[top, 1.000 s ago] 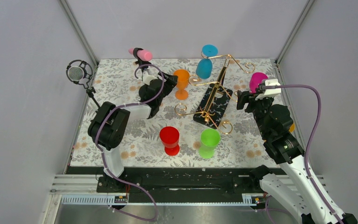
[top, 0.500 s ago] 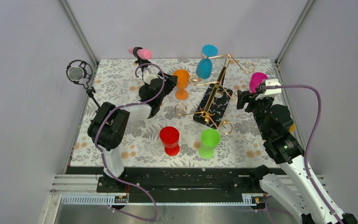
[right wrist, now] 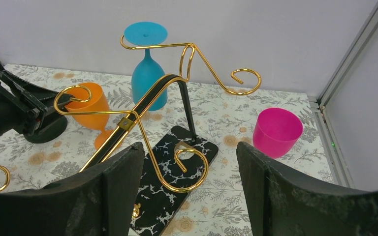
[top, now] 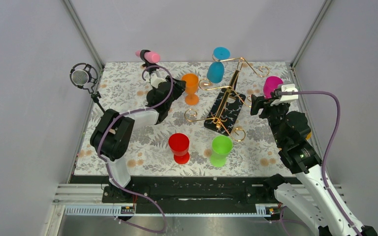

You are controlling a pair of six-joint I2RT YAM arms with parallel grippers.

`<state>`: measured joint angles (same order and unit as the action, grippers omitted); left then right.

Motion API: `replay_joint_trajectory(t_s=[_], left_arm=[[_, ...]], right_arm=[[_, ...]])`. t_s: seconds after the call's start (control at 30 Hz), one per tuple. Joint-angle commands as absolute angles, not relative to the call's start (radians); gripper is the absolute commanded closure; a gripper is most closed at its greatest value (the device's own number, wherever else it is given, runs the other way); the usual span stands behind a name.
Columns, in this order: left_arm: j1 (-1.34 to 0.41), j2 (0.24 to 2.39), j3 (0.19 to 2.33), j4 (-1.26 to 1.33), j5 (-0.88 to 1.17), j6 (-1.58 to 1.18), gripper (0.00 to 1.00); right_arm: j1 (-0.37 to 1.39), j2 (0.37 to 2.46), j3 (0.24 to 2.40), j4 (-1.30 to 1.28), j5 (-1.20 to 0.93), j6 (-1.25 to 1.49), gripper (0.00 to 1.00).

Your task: Place the wine glass upside down on the wine glass rack

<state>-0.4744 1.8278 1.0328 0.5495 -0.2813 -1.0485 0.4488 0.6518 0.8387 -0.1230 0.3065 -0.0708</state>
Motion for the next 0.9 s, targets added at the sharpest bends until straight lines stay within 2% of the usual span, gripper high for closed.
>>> replay_joint_trajectory(t_s=[0.0,0.07,0.27,0.7,0.87], left_arm=[[-0.465,1.813,1.041,0.451,-0.273,-1.015,0.54],[-0.461,1.814,1.037,0.451,-0.258,-1.023,0.58],[-0.448,1.804,1.009,0.437,-0.236,-1.036,0.6],[-0.439,1.77,0.97,0.42,-0.228,-1.039,0.7],[-0.439,1.769,0.987,0.41,-0.225,-1.022,0.82]], right_arm=[[0.446,0.636,0.842,-0.075,0.334,-0.079,0.23],[0.446,0.632,0.841,-0.075,0.337,-0.08,0.23],[0.446,0.626,0.841,-0.077,0.338,-0.085,0.23],[0.446,0.619,0.84,-0.08,0.333,-0.079,0.23],[0.446,0.619,0.836,-0.077,0.333,-0.079,0.23]])
